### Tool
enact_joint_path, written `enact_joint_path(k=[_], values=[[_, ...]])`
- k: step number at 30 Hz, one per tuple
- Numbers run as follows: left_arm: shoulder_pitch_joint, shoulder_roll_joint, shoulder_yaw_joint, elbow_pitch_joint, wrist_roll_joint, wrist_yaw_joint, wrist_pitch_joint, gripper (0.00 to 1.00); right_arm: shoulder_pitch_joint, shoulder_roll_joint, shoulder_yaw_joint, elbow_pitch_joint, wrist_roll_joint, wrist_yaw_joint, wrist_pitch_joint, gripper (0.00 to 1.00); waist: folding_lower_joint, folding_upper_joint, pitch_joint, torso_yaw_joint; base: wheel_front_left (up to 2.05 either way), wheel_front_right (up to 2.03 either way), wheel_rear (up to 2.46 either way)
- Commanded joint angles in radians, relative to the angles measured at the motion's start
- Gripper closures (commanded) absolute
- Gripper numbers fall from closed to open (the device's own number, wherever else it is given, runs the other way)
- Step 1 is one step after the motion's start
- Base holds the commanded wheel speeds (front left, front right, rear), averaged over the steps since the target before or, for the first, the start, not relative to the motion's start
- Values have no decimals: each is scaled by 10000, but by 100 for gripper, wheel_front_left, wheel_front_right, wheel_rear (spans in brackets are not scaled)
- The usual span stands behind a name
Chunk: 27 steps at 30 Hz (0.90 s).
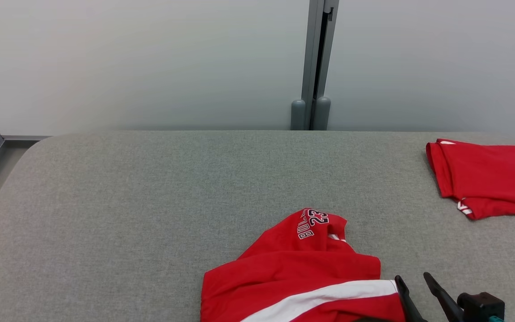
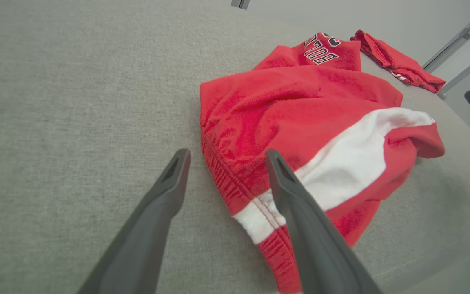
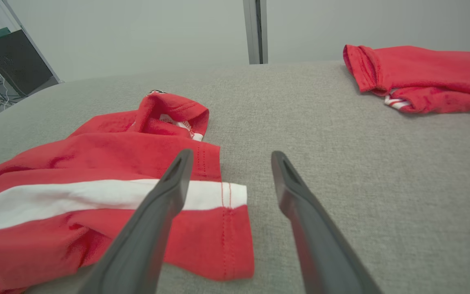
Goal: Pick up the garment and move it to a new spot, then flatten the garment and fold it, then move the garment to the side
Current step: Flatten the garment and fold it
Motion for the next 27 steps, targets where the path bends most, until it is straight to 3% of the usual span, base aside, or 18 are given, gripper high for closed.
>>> enact_joint_path(k=[1, 9, 22, 23, 24, 25, 26, 27], values=[[121, -7, -143, 76, -250, -58, 103, 0, -250, -116, 100, 218, 90, 1, -69, 0, 0, -1, 15, -9, 0, 0, 0], [223, -30, -773, 362, -1730, -116, 713, 0, -1016, -375, 795, 1406, 545, 1, -233, 0, 0, -1, 75, 22, 0, 0, 0], [-485, -118, -1703, 1134, -3033, -118, 455, 0, -2036, -371, 2089, 3198, 1662, 1, -305, 0, 0, -1, 207, 52, 0, 0, 0], [-504, -127, -1761, 1149, -3149, -118, 407, 0, -2078, -364, 2194, 3305, 1830, 1, -307, 63, 0, -1, 218, 62, 0, 0, 0], [-543, -145, -1792, 1131, -3266, -119, 338, 37, -2128, -372, 2288, 3322, 1984, 1, -312, 100, 0, -1, 228, 79, 0, 0, 0], [-586, -141, -1812, 1129, -3345, -119, 267, 64, -2183, -401, 2358, 3274, 2087, 1, -318, 100, 0, -1, 237, 94, 0, 0, 0], [-624, -110, -1853, 1130, -3427, -119, 221, 100, -2194, -441, 2368, 3232, 2218, 1, -323, 100, 0, -1, 246, 105, 0, 0, 0], [-642, -100, -1886, 1116, -3542, -119, 154, 100, -2155, -451, 2367, 3241, 2384, 1, -325, 100, 0, -1, 253, 111, 0, 0, 0]])
